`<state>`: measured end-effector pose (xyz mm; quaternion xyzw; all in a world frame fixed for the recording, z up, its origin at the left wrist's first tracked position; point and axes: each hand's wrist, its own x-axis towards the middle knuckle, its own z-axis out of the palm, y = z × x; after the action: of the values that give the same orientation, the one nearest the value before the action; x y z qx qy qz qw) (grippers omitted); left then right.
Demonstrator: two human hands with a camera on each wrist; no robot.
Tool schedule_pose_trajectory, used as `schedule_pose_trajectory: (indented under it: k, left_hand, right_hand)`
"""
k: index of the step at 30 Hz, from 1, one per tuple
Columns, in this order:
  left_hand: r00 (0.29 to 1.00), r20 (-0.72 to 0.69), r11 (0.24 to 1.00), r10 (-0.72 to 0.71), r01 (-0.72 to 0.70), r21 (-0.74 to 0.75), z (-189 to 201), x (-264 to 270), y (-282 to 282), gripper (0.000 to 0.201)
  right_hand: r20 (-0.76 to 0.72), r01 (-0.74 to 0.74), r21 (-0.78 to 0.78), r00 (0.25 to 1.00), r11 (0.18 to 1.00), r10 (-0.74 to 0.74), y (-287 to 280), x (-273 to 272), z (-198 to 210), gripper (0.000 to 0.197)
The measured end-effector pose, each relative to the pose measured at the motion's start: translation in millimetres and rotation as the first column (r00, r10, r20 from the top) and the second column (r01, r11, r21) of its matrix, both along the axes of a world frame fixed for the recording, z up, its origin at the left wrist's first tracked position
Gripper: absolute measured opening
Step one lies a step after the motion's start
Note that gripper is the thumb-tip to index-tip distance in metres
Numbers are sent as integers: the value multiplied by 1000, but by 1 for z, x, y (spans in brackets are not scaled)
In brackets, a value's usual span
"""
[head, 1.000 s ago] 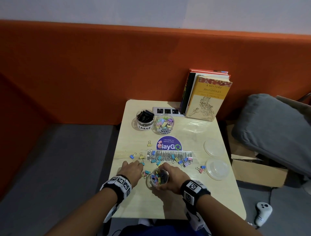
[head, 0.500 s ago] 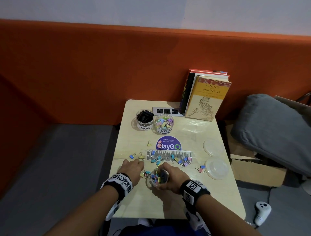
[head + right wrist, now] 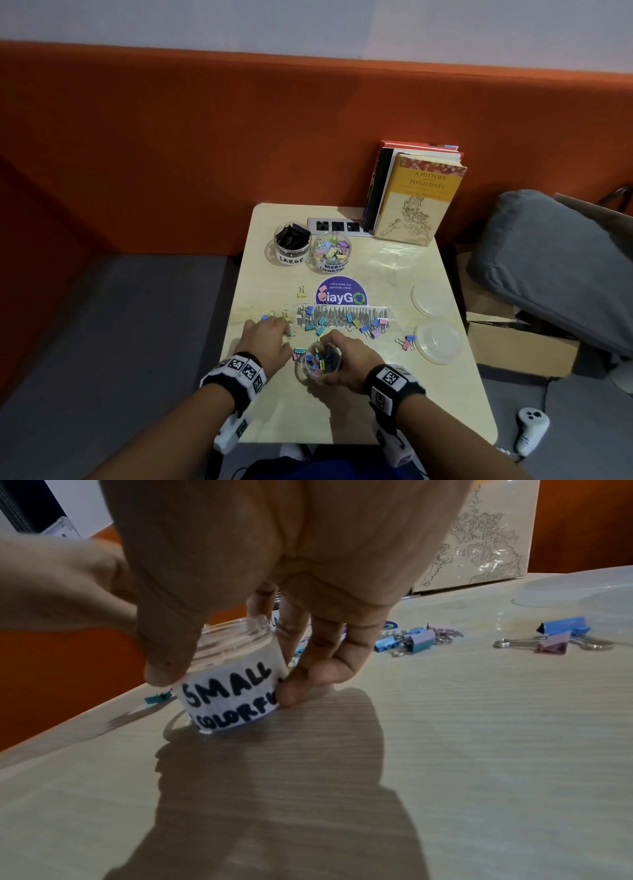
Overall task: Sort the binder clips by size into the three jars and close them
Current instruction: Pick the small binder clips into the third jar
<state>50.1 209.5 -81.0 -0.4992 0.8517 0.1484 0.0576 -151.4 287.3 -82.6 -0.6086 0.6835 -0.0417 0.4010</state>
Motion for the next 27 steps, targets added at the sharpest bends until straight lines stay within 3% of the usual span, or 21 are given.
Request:
schedule_pose_trajectory:
  k: [3,6,8,10,13,17,21,27]
  left_hand:
    - [974,-199,989,-112,128,67,14,-4,2,24]
    - [948,-252,965,-193,230,125,24,-16,8,35]
    - [951,-252,969,-181,216,117,18,-18,7,39]
    - [960,-264,991,-88,112,77,11,-11,2,30]
    - [987,-158,997,44,-33,69,-3,13,-8,26]
    - [999,-23,979,-49,52,196,-18,39,-9,32]
    - [991,73,977,-111,95,193,-22,42,-6,34]
    - [991,130,988,-28,8,152,-17,38,1,26]
  right_hand:
    - [1,-5,-2,1000,1000,5,0,0,1,69]
    - [6,-8,-10,1000,1000,8,1,1,3,70]
    - [9,-2,-14,1000,1000,2,1,1,3,71]
    - [11,8,-7,1000,1000,-8,1,1,3,70]
    - [18,20,8,1000,1000,-20,1,1,2,69]
    - [25,29,14,999,999,-30,2,2,3,69]
    - [18,16,10,1000,1000,-16,1,2,4,68]
    - [7,13,15,1000,1000,-14,1,3,5,68]
